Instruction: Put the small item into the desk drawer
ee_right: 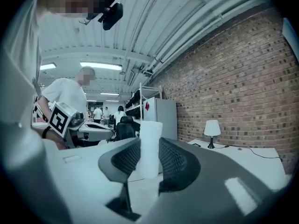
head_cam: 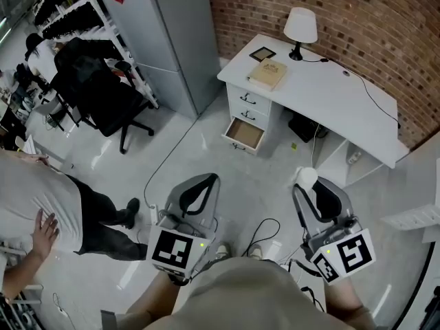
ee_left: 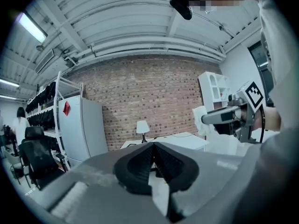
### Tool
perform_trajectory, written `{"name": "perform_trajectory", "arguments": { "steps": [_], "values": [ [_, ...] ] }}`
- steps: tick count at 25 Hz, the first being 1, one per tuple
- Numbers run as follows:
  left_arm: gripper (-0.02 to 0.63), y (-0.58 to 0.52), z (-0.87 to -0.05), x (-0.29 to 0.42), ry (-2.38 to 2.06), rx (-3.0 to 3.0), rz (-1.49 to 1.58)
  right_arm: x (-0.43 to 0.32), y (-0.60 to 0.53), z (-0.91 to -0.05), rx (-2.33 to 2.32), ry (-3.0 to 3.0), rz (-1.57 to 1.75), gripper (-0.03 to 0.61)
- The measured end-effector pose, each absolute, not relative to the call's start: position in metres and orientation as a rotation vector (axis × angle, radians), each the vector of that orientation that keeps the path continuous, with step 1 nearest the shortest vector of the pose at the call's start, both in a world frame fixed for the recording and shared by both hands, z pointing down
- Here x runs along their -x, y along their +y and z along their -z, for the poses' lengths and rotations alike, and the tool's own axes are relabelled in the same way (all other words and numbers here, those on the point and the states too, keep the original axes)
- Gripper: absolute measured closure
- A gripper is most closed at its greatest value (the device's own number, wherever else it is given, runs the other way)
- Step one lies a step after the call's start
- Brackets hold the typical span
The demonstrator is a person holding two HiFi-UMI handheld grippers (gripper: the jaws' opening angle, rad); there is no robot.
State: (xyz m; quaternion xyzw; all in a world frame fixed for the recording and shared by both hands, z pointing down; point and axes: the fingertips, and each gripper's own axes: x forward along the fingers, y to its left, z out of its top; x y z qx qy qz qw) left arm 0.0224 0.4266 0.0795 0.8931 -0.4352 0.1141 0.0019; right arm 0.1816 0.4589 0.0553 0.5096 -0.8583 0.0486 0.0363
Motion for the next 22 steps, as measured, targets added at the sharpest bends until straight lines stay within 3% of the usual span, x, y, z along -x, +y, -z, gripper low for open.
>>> {"name": "perform_trajectory", "arguments": {
  "steps": [22],
  "values": [
    [0.611,0.388,-0.107,-0.04,-1.427,-2.744,-0.389,-0.205,0.41,-0.092,-1.48,-2.7,-0.243,0.453]
  ]
}}
